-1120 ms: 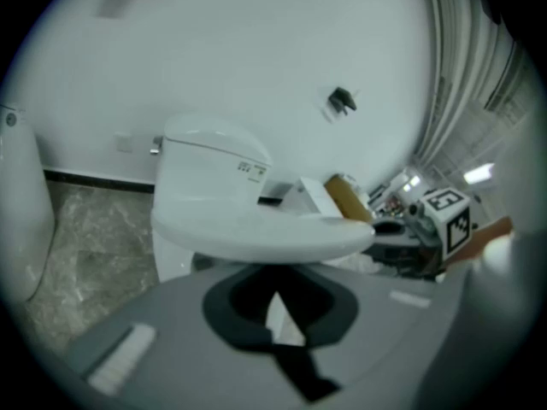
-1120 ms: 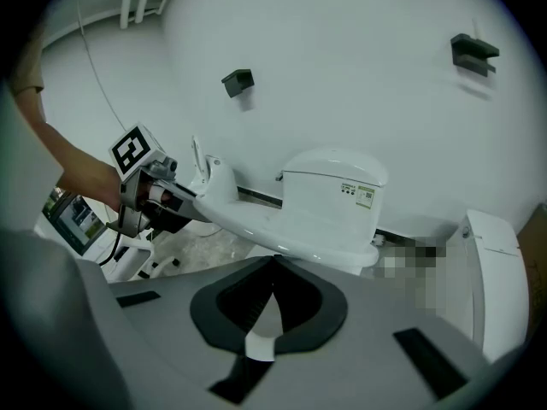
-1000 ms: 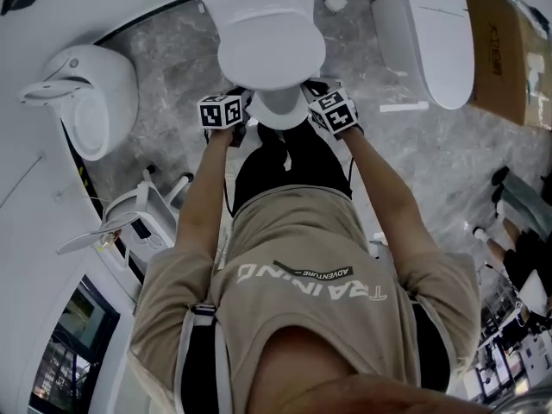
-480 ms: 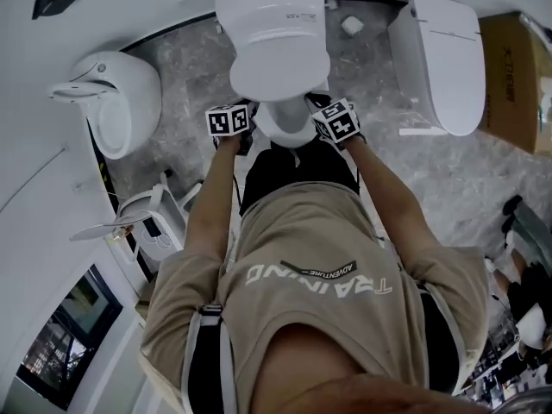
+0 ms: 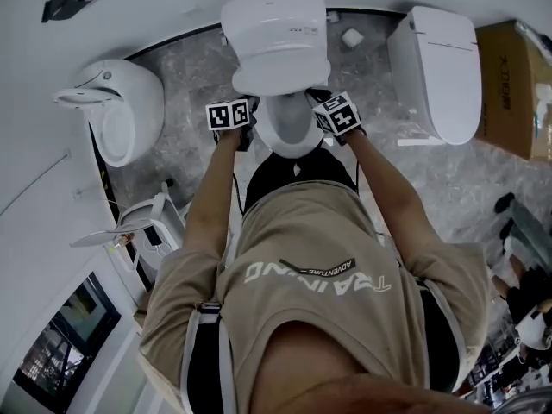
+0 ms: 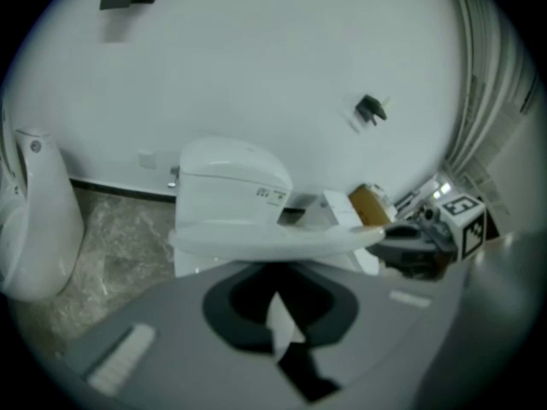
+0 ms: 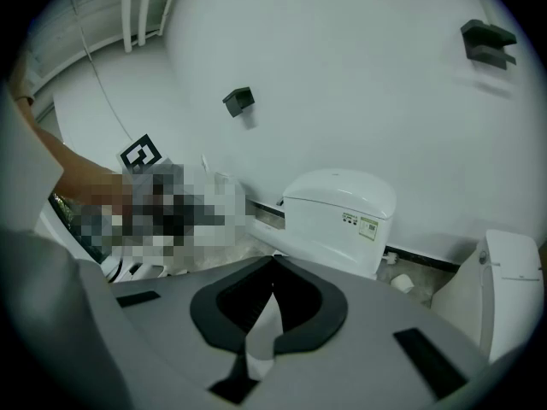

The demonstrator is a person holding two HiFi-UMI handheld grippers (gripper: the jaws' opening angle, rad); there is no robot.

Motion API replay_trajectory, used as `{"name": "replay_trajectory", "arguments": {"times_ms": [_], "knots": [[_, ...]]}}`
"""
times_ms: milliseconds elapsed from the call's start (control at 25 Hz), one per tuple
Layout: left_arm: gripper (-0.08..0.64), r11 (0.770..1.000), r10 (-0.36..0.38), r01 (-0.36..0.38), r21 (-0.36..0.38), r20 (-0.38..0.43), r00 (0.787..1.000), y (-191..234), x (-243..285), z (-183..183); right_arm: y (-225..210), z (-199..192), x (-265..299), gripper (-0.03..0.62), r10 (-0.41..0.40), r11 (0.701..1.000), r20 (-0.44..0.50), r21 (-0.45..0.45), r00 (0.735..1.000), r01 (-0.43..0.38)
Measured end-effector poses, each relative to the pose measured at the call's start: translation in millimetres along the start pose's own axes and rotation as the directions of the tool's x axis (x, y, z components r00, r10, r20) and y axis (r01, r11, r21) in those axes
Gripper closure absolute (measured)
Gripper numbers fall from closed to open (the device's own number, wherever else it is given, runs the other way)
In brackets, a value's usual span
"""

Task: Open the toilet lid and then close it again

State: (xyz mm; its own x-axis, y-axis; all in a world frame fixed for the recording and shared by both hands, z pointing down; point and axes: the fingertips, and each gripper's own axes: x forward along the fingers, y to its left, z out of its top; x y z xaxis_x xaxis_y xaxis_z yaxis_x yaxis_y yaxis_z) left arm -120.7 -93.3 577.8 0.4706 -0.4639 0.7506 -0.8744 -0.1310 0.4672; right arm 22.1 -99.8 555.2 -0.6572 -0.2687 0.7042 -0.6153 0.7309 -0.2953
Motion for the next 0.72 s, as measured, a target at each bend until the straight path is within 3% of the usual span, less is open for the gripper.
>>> {"name": "replay_trajectory", "arguments": {"times_ms": [200, 520, 720], "knots": [[0.557, 1.000, -0.022, 0.022, 0.021, 0.029, 0.999, 4.0, 0.0, 27.6, -11.4, 30.2, -2.9, 0.578, -0.033, 0.999, 0.024, -0.007, 0.999, 0.033], [0.557, 0.999, -0.044, 0.043, 0.016, 0.062, 0.997, 8.1, 4.5, 61.4, -30.1, 61.1, 0.6, 0.578, -0.070, 0.996, -0.013, -0.064, 0.997, 0.069], [0.557, 0.999, -0.031, 0.027, 0.045, 0.080, 0.996, 18.0, 6.5, 83.6, -44.1, 83.8, 6.3, 0.578, -0.098, 0.994, -0.005, -0.052, 0.995, 0.098]]}}
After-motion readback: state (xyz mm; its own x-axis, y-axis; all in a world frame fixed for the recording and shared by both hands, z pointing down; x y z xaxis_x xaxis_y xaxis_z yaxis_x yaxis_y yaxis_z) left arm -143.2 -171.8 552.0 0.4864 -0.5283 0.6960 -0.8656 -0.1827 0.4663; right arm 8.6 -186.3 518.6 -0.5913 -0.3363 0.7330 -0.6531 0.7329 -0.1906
